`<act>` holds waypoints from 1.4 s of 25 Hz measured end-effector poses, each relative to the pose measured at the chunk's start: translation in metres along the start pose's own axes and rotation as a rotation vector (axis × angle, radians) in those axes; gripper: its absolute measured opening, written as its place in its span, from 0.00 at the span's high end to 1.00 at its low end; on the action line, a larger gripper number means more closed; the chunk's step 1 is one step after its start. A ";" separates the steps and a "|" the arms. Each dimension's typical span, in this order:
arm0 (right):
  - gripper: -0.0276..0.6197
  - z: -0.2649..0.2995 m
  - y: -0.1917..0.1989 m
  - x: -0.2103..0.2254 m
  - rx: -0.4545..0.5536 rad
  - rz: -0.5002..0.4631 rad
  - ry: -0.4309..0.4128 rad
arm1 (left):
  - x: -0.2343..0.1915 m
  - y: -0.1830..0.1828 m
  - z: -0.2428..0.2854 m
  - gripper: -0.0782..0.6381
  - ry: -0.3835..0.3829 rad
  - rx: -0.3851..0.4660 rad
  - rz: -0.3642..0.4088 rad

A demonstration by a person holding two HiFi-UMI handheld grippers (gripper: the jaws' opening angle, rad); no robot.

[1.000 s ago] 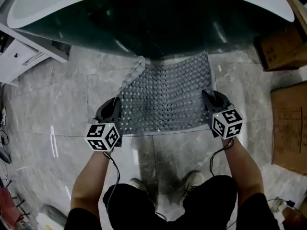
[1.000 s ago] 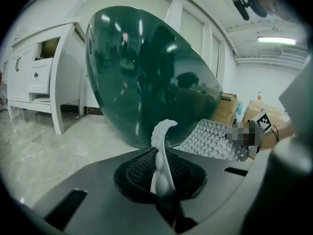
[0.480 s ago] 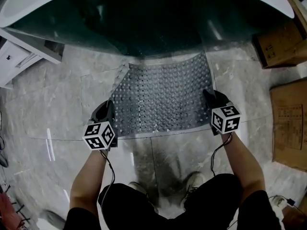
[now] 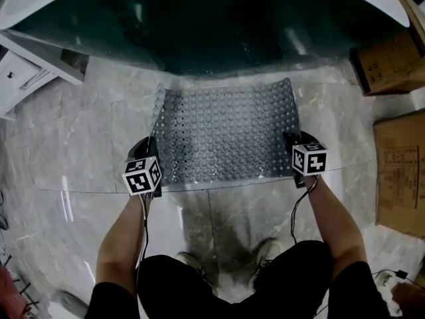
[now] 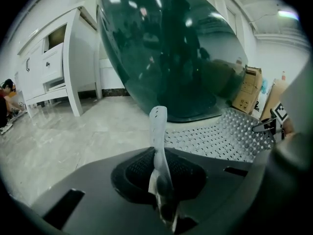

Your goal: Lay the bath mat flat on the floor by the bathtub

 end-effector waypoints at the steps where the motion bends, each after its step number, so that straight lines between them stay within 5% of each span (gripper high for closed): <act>1: 0.72 0.003 0.006 0.003 -0.017 -0.009 0.009 | -0.001 0.003 0.002 0.85 -0.003 -0.009 0.008; 6: 0.68 0.013 0.022 0.018 -0.070 -0.063 0.064 | -0.008 0.019 0.011 0.82 -0.027 -0.066 0.035; 10: 0.64 0.012 0.031 0.039 -0.083 -0.016 0.119 | -0.011 0.023 0.010 0.72 -0.046 -0.077 0.047; 17: 0.61 0.001 0.015 0.045 0.040 0.017 0.139 | 0.002 0.008 0.003 0.72 -0.037 -0.021 0.056; 21: 0.67 -0.009 -0.007 0.029 0.117 0.005 0.094 | 0.021 -0.007 -0.001 0.72 0.001 0.021 0.055; 23: 0.91 -0.016 -0.019 0.013 0.152 -0.019 0.045 | 0.031 -0.016 -0.004 0.72 0.022 0.046 0.054; 29: 0.93 -0.036 -0.051 -0.038 0.259 -0.068 -0.100 | 0.065 -0.038 -0.019 0.85 0.089 0.115 0.085; 35: 0.93 -0.056 -0.074 -0.080 0.312 -0.153 -0.182 | 0.101 -0.066 -0.047 0.87 0.223 0.207 0.139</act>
Point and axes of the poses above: the fingertips, and each gripper's own axes: z forward along the fingers, x to its right, y out of its underside, the point moved 1 cm from there along -z, backward along the fingers, and after that the axes turned 1 degree about z, right-handed, at the moved point
